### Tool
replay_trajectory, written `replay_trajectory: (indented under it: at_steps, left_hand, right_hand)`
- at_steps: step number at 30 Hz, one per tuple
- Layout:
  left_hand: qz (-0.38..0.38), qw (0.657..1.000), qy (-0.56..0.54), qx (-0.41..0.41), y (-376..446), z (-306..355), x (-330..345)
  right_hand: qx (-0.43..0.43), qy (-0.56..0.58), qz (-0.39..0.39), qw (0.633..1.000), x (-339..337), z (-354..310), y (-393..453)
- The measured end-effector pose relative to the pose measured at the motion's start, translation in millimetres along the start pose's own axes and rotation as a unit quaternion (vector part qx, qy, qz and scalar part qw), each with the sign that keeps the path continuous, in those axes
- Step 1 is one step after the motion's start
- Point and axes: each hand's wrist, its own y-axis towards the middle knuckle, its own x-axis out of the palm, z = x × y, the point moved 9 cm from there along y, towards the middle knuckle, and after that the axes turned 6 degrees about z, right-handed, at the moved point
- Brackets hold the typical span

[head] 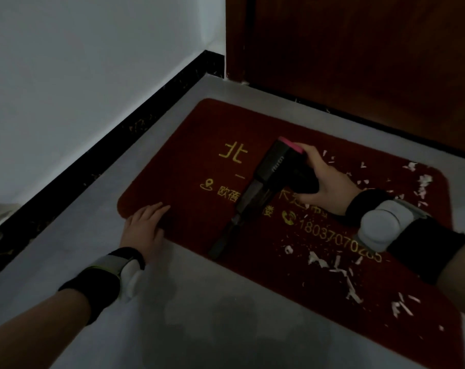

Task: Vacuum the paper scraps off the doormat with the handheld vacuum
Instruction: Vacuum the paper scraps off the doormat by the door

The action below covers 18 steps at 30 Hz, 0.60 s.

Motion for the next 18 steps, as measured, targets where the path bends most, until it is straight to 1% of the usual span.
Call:
replay_trajectory:
  at_steps: [2,5,8,10,14,16,18]
  left_hand:
    - [0.006,1.0,-0.007,0.002,6,2,-4]
    - [0.005,1.0,-0.018,-0.005,24,4,-8]
    - [-0.027,0.999,-0.018,-0.015,39,12,-4]
    - [-0.053,0.998,-0.009,-0.02,46,20,1]
    - [-0.1,0.994,0.051,-0.006,80,34,4]
    - [-0.131,0.987,0.094,0.002,93,36,5]
    - [-0.15,0.981,0.121,-0.001,108,31,7]
  right_hand:
    - [0.017,0.021,0.047,0.999,-7,4,8]
    - [0.07,0.024,0.14,0.987,-21,19,36]
    - [0.109,-0.016,0.226,0.968,-38,27,59]
    - [0.123,-0.062,0.266,0.954,-46,24,73]
    - [0.139,-0.129,0.309,0.932,-54,13,124]
    - [0.153,-0.167,0.314,0.922,-53,8,148]
    - [0.157,-0.177,0.319,0.918,-50,0,179]
